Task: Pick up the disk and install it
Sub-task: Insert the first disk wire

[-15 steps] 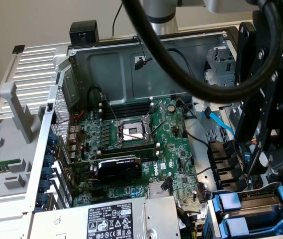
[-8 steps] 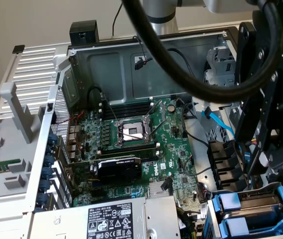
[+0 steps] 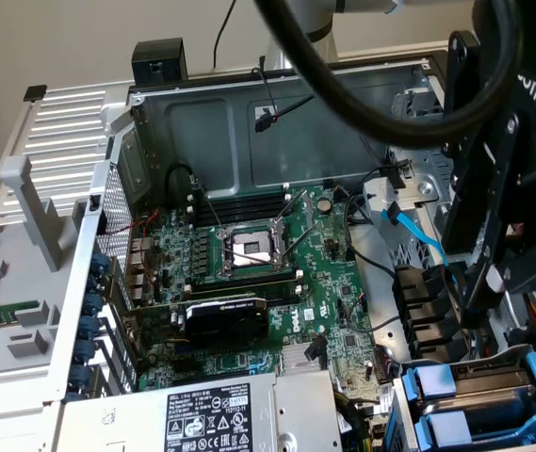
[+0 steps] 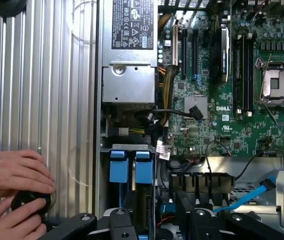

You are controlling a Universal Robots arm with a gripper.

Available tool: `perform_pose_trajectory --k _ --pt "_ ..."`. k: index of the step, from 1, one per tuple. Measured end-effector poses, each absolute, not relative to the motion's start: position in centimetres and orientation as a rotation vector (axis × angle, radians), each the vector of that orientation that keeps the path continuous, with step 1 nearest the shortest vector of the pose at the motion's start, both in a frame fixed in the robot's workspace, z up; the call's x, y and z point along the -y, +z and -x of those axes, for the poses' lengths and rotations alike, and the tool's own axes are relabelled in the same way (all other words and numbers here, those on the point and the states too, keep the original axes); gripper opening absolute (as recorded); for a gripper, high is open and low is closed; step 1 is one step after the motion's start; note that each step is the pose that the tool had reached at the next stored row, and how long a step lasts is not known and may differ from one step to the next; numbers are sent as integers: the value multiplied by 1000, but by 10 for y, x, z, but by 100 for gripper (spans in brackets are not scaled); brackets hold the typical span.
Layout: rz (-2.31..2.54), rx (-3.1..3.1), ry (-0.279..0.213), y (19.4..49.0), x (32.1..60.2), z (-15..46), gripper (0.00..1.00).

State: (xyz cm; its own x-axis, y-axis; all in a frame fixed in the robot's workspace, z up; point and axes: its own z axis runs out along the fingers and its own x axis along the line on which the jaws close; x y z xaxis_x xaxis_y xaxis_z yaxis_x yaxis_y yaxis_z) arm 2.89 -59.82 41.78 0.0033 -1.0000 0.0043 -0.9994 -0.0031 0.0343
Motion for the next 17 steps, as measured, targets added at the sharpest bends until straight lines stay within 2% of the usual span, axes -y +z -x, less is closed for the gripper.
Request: perform_pose_trajectory --k 10,17 --pt "-2202 2199 -21 418 585 -44 45" --pt "-2195 2234 12 418 577 -45 47"
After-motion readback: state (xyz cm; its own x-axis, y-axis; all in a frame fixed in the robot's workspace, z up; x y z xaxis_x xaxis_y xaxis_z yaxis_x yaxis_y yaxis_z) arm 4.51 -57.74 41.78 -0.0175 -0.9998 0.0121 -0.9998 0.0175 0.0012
